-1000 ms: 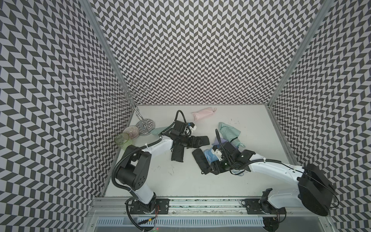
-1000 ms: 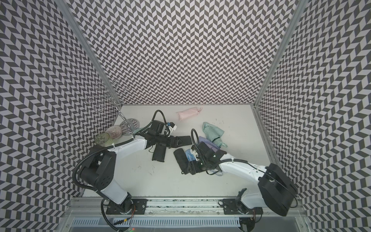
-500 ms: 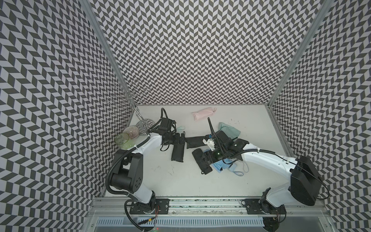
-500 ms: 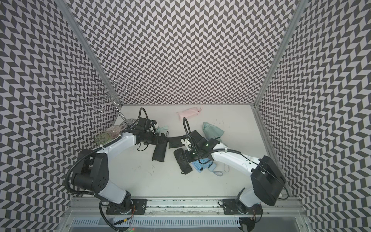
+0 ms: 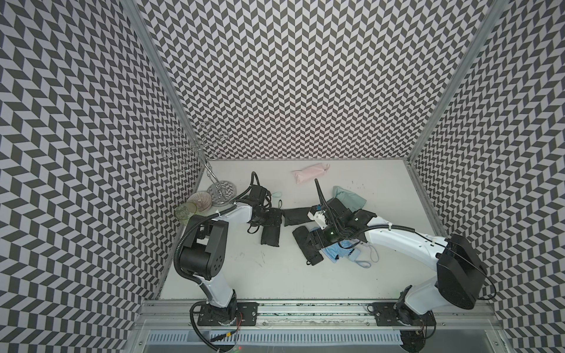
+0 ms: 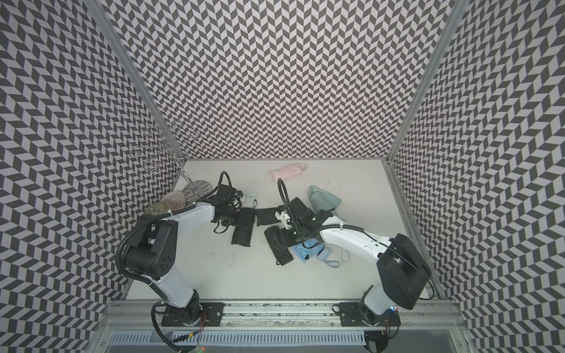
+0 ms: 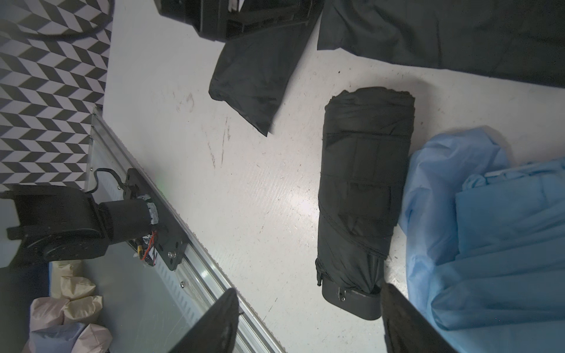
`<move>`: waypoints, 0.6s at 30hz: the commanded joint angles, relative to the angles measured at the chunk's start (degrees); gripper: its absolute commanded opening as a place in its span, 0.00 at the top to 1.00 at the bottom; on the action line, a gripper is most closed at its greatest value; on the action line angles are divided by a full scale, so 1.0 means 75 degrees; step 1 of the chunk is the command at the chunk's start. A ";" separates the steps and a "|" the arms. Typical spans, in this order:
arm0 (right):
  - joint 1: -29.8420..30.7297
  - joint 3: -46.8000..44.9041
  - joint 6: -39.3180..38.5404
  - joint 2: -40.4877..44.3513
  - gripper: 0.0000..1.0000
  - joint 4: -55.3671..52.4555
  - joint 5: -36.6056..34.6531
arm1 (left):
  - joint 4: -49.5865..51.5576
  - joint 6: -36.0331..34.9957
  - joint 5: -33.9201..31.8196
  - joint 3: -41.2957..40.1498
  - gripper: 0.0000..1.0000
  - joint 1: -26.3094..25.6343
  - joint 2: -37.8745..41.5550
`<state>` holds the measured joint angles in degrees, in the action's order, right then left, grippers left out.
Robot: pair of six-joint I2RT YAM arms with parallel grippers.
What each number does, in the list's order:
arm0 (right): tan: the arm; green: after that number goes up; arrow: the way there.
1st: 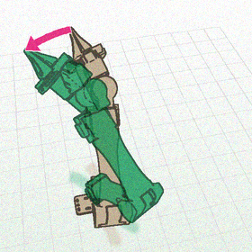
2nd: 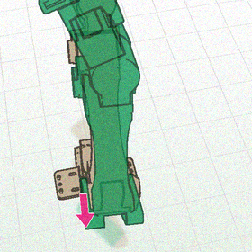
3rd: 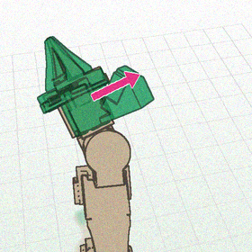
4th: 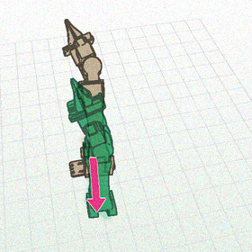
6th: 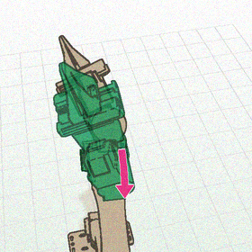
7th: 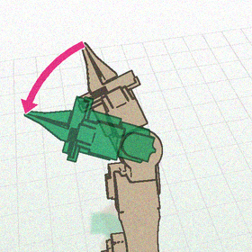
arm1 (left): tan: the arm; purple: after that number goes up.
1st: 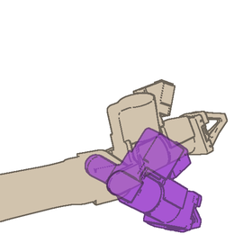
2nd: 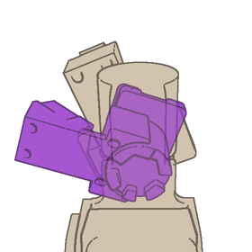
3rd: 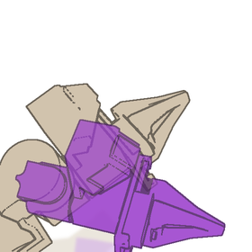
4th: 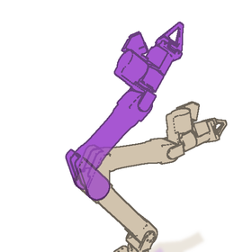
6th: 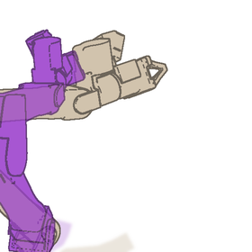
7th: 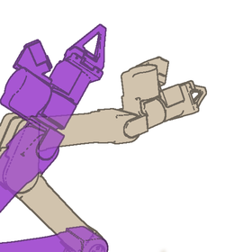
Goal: Take umbrellas out of sleeves
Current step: Pick up the umbrella from the center of the board.
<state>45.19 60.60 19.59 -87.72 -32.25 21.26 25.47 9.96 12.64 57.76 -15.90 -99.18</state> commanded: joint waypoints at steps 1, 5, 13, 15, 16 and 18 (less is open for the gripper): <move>-0.0037 -0.0168 0.0048 0.0088 0.28 0.0418 0.0131 | 0.0024 -0.0153 -0.0318 0.0050 0.16 -0.0194 -0.0464; -0.0082 -0.0114 -0.0005 0.0058 0.28 0.0413 0.0108 | 0.0091 -0.0175 -0.0520 0.0074 0.22 -0.0380 -0.0699; -0.0398 -0.0210 -0.0087 0.0250 0.28 0.0531 0.0250 | 0.0195 -0.0309 -0.0425 0.0117 0.56 -0.0516 -0.0776; -0.0546 -0.0210 -0.0139 0.0271 0.28 0.0522 0.0416 | 0.0246 -0.0398 -0.0293 0.0162 0.61 -0.0541 -0.0780; -0.0645 -0.0205 -0.0149 0.0290 0.28 0.0530 0.0519 | 0.0270 -0.0417 -0.0234 0.0180 0.61 -0.0540 -0.0753; -0.0888 -0.0205 -0.0163 0.0339 0.28 0.0533 0.0687 | 0.0294 -0.0509 -0.0190 0.0199 0.66 -0.0542 -0.0690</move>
<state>40.56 59.81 19.46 -87.59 -30.33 23.99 23.20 7.35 9.56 59.92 -19.16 -102.32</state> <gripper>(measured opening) 0.720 0.419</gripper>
